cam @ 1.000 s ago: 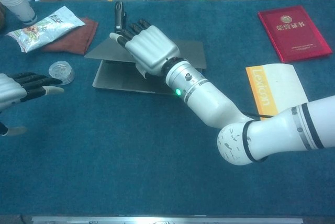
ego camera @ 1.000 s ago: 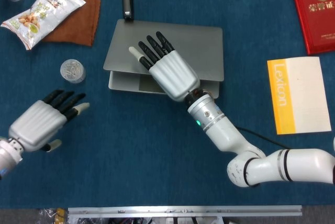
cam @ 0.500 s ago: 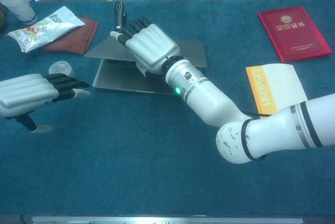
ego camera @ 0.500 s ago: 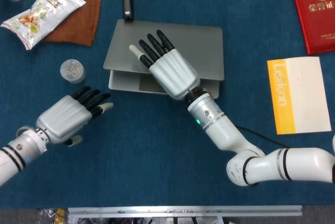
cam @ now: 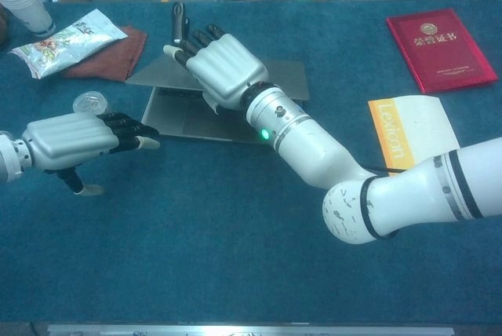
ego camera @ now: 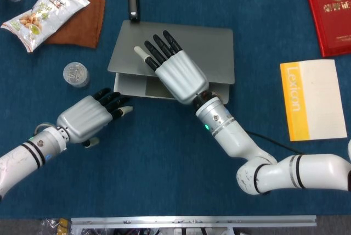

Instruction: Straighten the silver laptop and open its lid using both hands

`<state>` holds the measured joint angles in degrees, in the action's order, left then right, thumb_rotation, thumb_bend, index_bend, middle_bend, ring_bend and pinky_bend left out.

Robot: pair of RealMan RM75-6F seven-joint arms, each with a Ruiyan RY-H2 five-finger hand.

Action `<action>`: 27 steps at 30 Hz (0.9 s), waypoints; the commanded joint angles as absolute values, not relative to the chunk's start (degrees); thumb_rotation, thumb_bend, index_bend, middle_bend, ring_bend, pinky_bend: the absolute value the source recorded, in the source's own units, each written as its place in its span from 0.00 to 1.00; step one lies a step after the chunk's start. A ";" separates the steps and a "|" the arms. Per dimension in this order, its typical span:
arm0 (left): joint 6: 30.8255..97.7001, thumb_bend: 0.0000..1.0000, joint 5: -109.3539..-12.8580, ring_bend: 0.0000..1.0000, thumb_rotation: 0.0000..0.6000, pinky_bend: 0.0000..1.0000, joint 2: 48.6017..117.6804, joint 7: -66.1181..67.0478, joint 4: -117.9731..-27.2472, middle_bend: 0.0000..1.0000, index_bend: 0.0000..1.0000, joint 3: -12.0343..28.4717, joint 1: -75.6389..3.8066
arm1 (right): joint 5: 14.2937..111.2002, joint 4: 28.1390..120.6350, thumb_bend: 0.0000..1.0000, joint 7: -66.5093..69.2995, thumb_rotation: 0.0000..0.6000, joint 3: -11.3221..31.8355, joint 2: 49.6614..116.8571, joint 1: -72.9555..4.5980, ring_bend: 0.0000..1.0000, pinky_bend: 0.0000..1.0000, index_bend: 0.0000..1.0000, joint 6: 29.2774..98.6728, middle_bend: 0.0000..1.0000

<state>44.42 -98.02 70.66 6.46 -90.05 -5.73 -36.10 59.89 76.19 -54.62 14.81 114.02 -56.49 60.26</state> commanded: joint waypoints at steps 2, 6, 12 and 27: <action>43.80 0.23 -97.41 0.00 1.00 0.03 71.79 6.20 -89.09 0.00 0.00 -5.63 -37.08 | 59.76 76.46 0.49 -54.71 0.96 14.83 113.80 -56.53 0.01 0.06 0.00 60.46 0.10; 43.37 0.23 -96.58 0.00 1.00 0.03 72.82 5.81 -88.14 0.00 0.00 -5.48 -37.85 | 59.58 76.82 0.49 -54.61 0.96 14.86 113.45 -56.53 0.01 0.06 0.00 60.59 0.10; 42.19 0.23 -95.01 0.00 1.00 0.03 74.06 6.40 -87.24 0.00 0.00 -5.31 -38.97 | 59.45 77.16 0.49 -54.52 0.96 14.82 113.03 -56.63 0.01 0.06 0.00 60.70 0.10; 40.44 0.23 -90.99 0.00 1.00 0.03 76.10 7.24 -85.67 0.00 0.00 -5.21 -40.51 | 58.99 78.07 0.49 -54.58 0.96 14.70 112.22 -56.89 0.01 0.06 0.00 61.07 0.10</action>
<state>40.45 -90.99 76.10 7.24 -85.68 -5.21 -40.50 59.01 78.07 -54.58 14.71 112.23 -56.91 61.06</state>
